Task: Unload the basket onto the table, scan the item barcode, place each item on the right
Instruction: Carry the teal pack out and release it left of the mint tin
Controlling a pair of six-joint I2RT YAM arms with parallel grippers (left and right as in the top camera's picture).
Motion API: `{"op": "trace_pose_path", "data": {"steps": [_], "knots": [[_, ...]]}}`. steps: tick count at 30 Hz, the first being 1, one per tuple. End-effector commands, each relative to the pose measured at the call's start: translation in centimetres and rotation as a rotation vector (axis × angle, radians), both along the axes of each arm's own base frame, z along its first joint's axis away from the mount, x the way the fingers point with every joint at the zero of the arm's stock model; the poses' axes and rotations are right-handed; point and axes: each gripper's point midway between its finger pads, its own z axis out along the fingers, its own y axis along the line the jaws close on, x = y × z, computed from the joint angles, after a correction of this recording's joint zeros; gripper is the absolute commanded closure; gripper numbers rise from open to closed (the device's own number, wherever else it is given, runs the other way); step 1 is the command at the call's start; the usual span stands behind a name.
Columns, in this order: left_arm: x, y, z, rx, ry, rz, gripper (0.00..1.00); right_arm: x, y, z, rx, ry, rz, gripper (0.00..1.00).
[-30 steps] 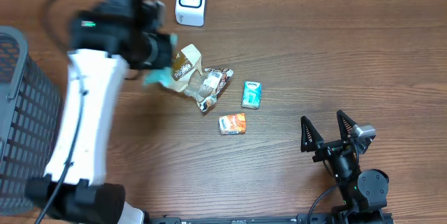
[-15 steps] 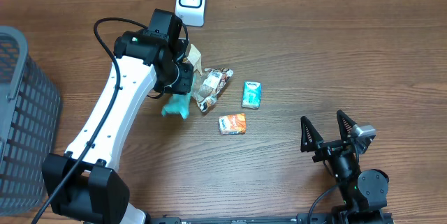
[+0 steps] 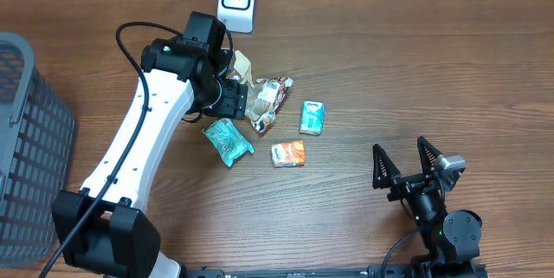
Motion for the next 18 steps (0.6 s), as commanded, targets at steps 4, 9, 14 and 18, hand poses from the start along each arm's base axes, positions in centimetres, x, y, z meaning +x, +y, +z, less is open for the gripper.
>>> {"op": "trace_pose_path", "data": {"steps": [4,9,14,18], "knots": [[0.5,0.1,1.1,0.002,-0.048,-0.012,0.18,0.1,-0.3,-0.2,0.0,-0.004,-0.014,0.0],[1.2,0.4,3.2,0.016,-0.109,-0.011,0.18,0.1,-0.3,-0.2,0.0,-0.004,-0.014,0.0],[1.5,0.4,5.3,0.017,-0.151,-0.024,0.16,0.1,-0.3,-0.2,0.0,-0.004,-0.014,0.0],[1.8,1.0,7.2,0.04,-0.185,-0.015,0.15,0.1,-0.3,-0.2,0.0,-0.004,-0.014,0.0]]}}
